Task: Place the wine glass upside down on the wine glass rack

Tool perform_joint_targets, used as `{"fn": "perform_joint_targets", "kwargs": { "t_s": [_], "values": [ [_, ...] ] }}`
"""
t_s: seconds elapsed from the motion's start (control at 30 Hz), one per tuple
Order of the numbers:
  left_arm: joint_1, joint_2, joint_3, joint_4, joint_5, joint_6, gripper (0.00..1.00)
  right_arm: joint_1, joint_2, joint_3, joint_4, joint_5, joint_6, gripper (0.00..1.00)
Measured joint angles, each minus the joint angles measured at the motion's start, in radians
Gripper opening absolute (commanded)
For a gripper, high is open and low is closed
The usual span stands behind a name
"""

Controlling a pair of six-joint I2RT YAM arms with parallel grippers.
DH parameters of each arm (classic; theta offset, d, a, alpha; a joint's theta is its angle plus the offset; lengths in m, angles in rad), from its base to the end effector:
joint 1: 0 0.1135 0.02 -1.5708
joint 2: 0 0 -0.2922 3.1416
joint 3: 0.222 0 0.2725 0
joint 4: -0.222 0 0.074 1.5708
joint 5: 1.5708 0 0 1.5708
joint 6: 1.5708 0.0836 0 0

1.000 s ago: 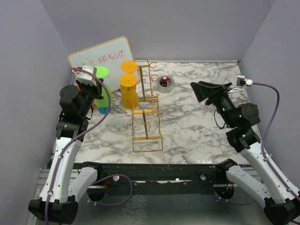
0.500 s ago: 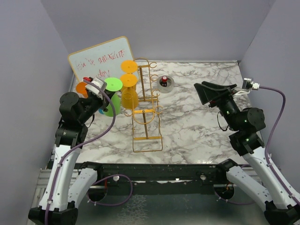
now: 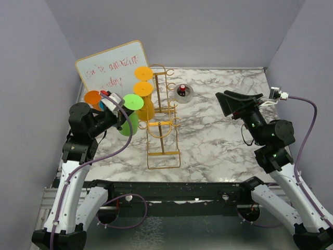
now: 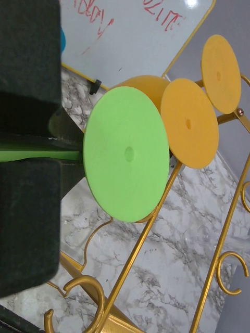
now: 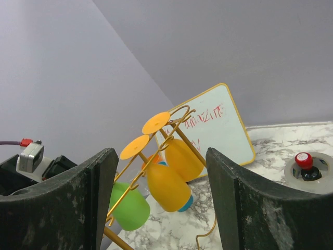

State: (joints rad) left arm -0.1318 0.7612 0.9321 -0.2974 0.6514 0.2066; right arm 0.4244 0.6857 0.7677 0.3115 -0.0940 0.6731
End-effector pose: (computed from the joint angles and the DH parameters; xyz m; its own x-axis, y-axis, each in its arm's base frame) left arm 0.1911 -0.0765 0.4017 0.0213 0.1617 -0.9866 0.7115 0.6908 0.1286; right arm 0.1782 0.0891 0.4404 -0.0316 0.6668 -0.7446 -0.6001 0.5830 0.5476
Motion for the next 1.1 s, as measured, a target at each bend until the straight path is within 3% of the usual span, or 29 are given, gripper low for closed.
{"fn": "perform_joint_targets", "kwargs": {
  "t_s": [1.03, 1.1],
  "values": [
    [0.0, 0.023, -0.118, 0.207, 0.209, -0.093, 0.0, 0.0, -0.021, -0.014, 0.001, 0.0, 0.0, 0.74],
    [0.0, 0.023, -0.122, 0.213, 0.223, -0.093, 0.06, 0.0, -0.021, -0.014, 0.001, 0.0, 0.0, 0.74]
  ]
}}
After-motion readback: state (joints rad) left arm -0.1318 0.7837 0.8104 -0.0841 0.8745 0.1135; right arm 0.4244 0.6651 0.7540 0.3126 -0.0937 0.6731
